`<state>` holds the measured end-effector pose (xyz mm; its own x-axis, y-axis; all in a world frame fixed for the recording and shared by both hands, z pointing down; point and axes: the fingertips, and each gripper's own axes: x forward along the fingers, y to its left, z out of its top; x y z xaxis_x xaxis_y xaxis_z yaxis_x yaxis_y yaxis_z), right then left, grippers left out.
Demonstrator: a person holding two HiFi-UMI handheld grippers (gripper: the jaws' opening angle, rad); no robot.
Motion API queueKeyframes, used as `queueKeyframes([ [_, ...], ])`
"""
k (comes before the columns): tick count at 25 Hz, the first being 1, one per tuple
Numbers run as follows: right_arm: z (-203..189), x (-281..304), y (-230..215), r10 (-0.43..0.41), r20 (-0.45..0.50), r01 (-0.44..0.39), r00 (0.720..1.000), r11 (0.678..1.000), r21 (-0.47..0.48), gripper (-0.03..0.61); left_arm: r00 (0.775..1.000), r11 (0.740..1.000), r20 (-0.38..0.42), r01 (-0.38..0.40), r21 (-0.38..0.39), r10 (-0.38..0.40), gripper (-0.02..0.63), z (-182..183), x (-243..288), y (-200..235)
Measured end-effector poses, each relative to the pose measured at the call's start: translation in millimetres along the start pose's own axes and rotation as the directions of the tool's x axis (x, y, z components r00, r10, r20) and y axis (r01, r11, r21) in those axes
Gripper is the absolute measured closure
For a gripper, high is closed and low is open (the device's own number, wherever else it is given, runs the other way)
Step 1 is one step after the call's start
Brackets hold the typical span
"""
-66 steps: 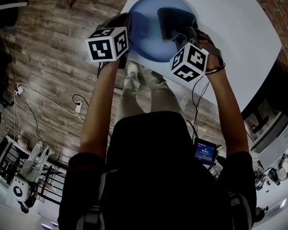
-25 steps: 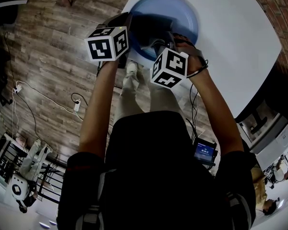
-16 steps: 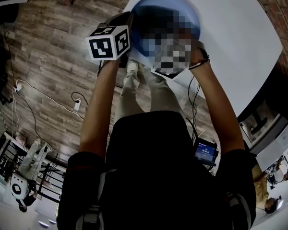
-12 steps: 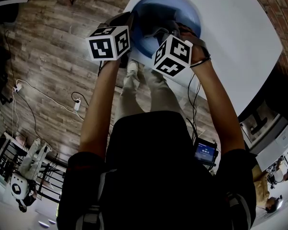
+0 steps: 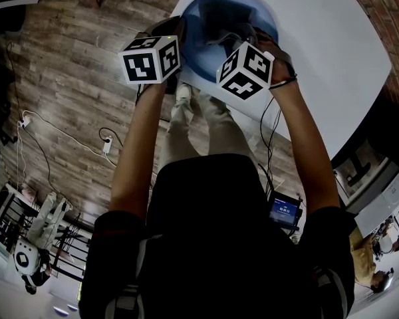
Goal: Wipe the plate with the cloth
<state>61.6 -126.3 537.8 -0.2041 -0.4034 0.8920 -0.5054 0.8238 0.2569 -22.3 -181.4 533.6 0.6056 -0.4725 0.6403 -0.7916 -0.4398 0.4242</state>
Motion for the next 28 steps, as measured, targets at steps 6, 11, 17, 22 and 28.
queueKeyframes([
  [6, -14.4, -4.3, -8.8, -0.020, -0.021, 0.020, 1.000, 0.999, 0.026, 0.525, 1.000, 1.000, 0.001, 0.000, 0.001, 0.000, 0.584, 0.6, 0.6, -0.6],
  [11, -28.2, -8.0, -10.3, -0.031, -0.040, 0.032, 0.999, 0.999, 0.041, 0.525, 1.000, 1.000, 0.001, -0.002, 0.000, 0.002, 0.584, 0.1, 1.5, 0.3],
  [17, -47.7, -16.6, -6.6, -0.037, -0.066, 0.041, 0.997, 0.997, 0.063, 0.525, 1.000, 1.000, -0.001, -0.001, 0.003, 0.001, 0.584, 0.6, 2.5, -0.6],
  [22, -57.9, -22.7, 1.1, -0.034, -0.083, 0.039, 0.996, 0.998, 0.056, 0.525, 1.000, 1.000, -0.003, 0.003, 0.003, -0.003, 0.586, 0.7, 2.9, -0.6],
  [28, -62.3, -26.6, 11.0, -0.021, -0.092, 0.027, 0.996, 0.998, 0.063, 0.525, 1.000, 1.000, -0.002, 0.007, 0.000, -0.007, 0.586, 1.0, 3.2, -0.6],
])
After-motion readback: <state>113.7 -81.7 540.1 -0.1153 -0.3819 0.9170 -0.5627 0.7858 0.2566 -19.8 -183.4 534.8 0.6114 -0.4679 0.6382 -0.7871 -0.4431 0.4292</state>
